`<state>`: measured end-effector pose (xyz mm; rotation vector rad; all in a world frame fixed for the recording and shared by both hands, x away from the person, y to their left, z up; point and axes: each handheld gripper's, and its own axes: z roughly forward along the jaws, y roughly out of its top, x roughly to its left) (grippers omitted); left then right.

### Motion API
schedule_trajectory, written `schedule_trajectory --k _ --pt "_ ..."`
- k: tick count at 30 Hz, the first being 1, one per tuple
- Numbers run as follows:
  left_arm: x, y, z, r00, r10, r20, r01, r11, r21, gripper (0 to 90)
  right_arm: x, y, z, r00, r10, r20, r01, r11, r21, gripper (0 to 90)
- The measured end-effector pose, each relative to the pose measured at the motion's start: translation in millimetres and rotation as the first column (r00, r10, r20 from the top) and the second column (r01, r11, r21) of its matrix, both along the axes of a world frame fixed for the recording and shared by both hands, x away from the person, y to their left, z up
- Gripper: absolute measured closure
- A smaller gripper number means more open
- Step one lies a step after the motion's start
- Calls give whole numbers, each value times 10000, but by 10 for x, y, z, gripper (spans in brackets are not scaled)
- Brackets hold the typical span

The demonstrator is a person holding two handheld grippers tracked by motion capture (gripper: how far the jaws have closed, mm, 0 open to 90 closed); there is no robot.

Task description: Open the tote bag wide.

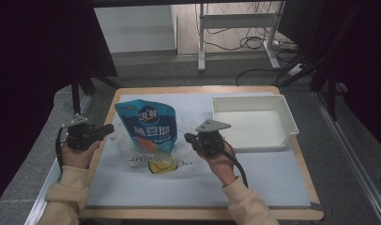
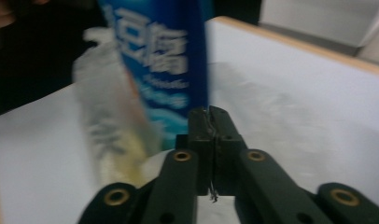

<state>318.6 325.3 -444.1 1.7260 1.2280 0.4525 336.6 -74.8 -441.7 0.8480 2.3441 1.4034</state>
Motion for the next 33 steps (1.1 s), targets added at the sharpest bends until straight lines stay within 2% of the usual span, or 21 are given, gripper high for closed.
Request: schedule_trajectory --k 2,6,10,12,13,15,19,22,27,30,33 --pt "70 -32 -6 10000 -5 -83 6 10000 89 885 -6 110 -70 9984 470 -305 -475 9988 -151 890" --pt "365 -81 -188 9970 -211 -743 215 9998 36 898 1 387 -304 9900 1095 -886 -1154 9913 -638 890" --pt "598 -168 -385 9932 -425 -1087 437 9990 84 900 17 538 -498 9831 1352 -1230 -1485 9832 -1060 889" --pt "695 -203 -459 9893 -692 -1282 686 9976 -88 900 25 591 -595 9800 1396 -1416 -1578 9793 -1269 889" --pt "740 -226 -494 9873 -715 -1420 730 9973 48 899 31 607 -637 9790 1392 -1488 -1595 9779 -1350 889" --pt "839 -280 -596 9819 -808 -1713 828 9966 46 899 35 628 -708 9758 1426 -1655 -1682 9739 -1521 889" --pt "955 -340 -749 9742 -824 -2101 919 9951 358 898 7 635 -803 9694 1591 -1871 -1928 9648 -1788 889" --pt "1020 -367 -840 9690 -792 -2341 935 9943 507 897 -36 626 -847 9604 1872 -2065 -2271 9552 -1900 889" --pt "1120 -376 -948 9620 -889 -2581 1025 9939 398 892 -122 601 -924 9477 2232 -2281 -2722 9385 -2125 889" --pt "1160 -372 -982 9607 -878 -2635 1004 9944 344 894 -132 566 -936 9456 2237 -2361 -2720 9420 -1967 889" --pt "1173 -378 -999 9600 -907 -2648 1033 9941 339 897 -139 563 -921 9475 2214 -2309 -2669 9450 -1891 889"
